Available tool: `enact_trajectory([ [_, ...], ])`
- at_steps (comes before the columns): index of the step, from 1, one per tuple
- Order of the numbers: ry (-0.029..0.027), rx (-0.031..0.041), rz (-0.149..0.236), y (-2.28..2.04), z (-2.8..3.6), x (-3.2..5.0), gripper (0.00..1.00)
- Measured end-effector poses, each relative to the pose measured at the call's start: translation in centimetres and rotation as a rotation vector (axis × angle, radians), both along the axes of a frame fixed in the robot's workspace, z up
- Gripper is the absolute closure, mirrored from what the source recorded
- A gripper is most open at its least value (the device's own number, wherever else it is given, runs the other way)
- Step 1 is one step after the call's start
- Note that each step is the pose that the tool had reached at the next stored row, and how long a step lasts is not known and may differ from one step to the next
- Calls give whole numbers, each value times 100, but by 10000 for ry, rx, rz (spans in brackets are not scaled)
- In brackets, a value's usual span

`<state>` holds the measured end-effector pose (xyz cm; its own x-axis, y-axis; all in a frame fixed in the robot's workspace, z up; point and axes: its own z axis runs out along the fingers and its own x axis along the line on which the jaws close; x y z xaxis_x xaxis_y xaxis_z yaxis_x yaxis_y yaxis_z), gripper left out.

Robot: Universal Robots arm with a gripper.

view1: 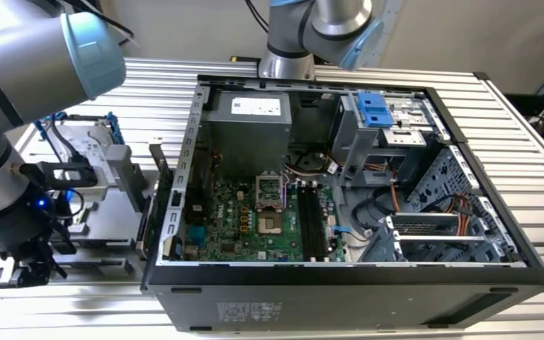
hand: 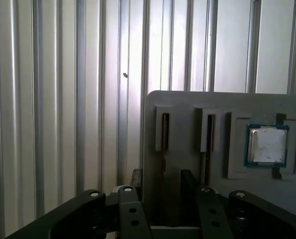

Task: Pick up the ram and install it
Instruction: 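Pick up the ram and move it above insertion slot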

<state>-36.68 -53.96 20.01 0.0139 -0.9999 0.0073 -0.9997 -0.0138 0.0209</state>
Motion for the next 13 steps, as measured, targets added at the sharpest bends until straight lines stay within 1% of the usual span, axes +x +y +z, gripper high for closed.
enact_trajectory([
  [3, -14, 1, 1, 0, -35, -2, 0],
  [6, -16, 0, 0, 0, -65, -3, 0],
  [13, -16, 0, 0, 0, -76, -3, 0],
])
